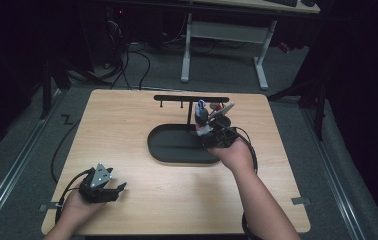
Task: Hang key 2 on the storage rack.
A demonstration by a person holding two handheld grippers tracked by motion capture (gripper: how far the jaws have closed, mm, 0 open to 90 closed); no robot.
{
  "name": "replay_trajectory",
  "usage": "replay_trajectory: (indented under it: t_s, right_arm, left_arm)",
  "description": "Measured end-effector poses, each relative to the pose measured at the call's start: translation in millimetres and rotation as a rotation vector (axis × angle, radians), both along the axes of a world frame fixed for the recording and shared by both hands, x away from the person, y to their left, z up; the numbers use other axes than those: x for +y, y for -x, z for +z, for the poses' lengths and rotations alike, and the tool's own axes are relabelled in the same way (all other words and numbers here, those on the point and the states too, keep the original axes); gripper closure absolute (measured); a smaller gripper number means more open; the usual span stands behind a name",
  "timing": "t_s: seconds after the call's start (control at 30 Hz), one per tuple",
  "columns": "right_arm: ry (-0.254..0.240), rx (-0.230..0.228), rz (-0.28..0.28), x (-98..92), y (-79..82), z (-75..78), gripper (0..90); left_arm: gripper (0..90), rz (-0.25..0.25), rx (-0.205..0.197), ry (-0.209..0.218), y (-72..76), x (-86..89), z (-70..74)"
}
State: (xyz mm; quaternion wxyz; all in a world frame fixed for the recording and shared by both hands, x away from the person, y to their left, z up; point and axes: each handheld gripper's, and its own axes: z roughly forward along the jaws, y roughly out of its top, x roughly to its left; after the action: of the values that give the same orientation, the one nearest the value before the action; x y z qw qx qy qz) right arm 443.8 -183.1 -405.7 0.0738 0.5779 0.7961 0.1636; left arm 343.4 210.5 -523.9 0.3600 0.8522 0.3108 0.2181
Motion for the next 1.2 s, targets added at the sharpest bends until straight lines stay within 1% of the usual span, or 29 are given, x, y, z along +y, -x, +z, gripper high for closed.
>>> replay_trajectory:
  t_s: [0.03,0.07,0.1,0.13,0.17,0.2,0.27,0.3,0.33,0.5,0.53,0.6,0.63,0.7,0.73,0.8,0.83,0.9,0.97,1.0,1.03,1.07,1.1,1.13,1.17,1.2]
  right_arm:
    - [0.0,0.0,0.0,0.0,0.0,0.0,31.2]
    - [-0.016,-0.004,0.006,-7.5,10.3,-4.8,31.1]
    - [-0.029,-0.008,0.001,-11.2,15.4,-8.1,31.0]
    - [-0.029,-0.008,0.001,-11.2,15.4,-8.1,31.0]
    - [-0.044,-0.02,0.004,-18.6,25.8,-15.6,30.4]
    - [-0.057,-0.028,0.0,-21.6,31.2,-20.0,30.3]
    - [-0.073,-0.054,0.009,-28.2,41.6,-30.0,30.1]
    - [-0.073,-0.054,0.009,-28.2,41.6,-30.0,30.1]
    - [-0.081,-0.071,0.006,-34.0,51.0,-41.5,29.8]
    - [-0.121,-0.121,-0.012,-50.3,69.8,-69.4,29.9]
    - [-0.13,-0.136,-0.017,-53.0,73.1,-74.0,29.8]
    - [-0.15,-0.169,-0.006,-57.5,79.3,-81.7,28.7]
    - [-0.153,-0.197,0.001,-58.7,82.6,-84.6,28.0]
    - [-0.147,-0.239,0.011,-59.9,88.6,-88.3,27.8]
    - [-0.144,-0.273,0.017,-60.5,93.0,-90.8,27.6]
    - [-0.154,-0.294,0.014,-60.5,99.2,-95.0,26.9]
    - [-0.15,-0.321,0.029,-60.5,103.7,-98.5,26.4]
    - [-0.136,-0.356,0.04,-59.1,109.9,-104.5,25.6]
    - [-0.129,-0.394,0.037,-56.8,114.7,-110.4,25.1]
    - [-0.127,-0.417,0.038,-55.5,116.8,-112.9,24.8]
    - [-0.127,-0.453,0.038,-53.6,120.2,-115.7,23.8]
    - [-0.132,-0.477,0.042,-53.0,122.3,-117.4,23.3]
    - [-0.148,-0.496,0.04,-52.2,125.1,-119.2,22.9]
    - [-0.167,-0.501,0.04,-51.4,126.6,-119.4,21.1]
    - [-0.167,-0.501,0.04,-51.4,126.6,-119.4,21.1]
    - [-0.17,-0.524,0.063,-48.4,129.6,-118.3,17.5]
  left_arm:
    - [27.7,0.0,0.0,0.0,0.0,0.0,0.0]
    - [27.7,-0.001,0.0,-0.001,-0.2,-0.6,0.2]
    - [27.7,0.0,0.001,0.001,-0.2,-0.8,0.2]
    - [27.7,0.0,0.001,0.001,-0.2,-0.8,0.2]
    - [27.6,-0.001,0.0,0.003,-0.3,-1.2,0.3]
    - [27.6,-0.002,-0.003,0.008,0.0,-2.1,0.5]
    - [27.6,-0.004,-0.005,0.009,0.4,-3.3,0.4]
    - [27.6,-0.004,-0.005,0.009,0.4,-3.3,0.4]
    - [27.5,-0.006,-0.003,0.005,0.9,-4.7,0.4]
    - [27.5,-0.015,-0.003,0.002,2.2,-9.1,-0.5]
    - [27.5,-0.018,-0.002,0.002,2.5,-10.0,-0.7]
    - [27.5,-0.023,-0.001,0.005,3.0,-12.1,-1.0]
    - [27.5,-0.026,0.001,0.01,3.3,-13.0,-1.1]
    - [27.4,-0.04,0.011,0.022,4.5,-16.5,-1.6]
    - [27.4,-0.044,0.013,0.019,5.0,-17.8,-1.7]
    - [27.4,-0.054,0.02,0.024,6.4,-22.0,-2.7]
    - [27.4,-0.056,0.022,0.03,7.2,-24.0,-3.1]
    - [27.4,-0.065,0.025,0.034,8.8,-27.3,-3.3]
    - [27.4,-0.067,0.022,0.04,9.7,-28.6,-3.5]
    - [27.5,-0.061,0.005,0.055,11.9,-30.3,-2.6]
    - [27.6,-0.058,0.001,0.067,12.4,-30.6,-2.3]
    - [27.6,-0.052,0.0,0.081,13.0,-30.9,-1.8]
    - [27.6,-0.047,0.001,0.094,13.7,-31.3,-1.3]
    - [27.6,-0.044,-0.002,0.105,14.5,-32.1,-1.0]
    - [27.6,-0.044,-0.002,0.105,14.5,-32.1,-1.0]
    - [27.6,-0.041,-0.012,0.11,16.7,-34.6,-0.7]
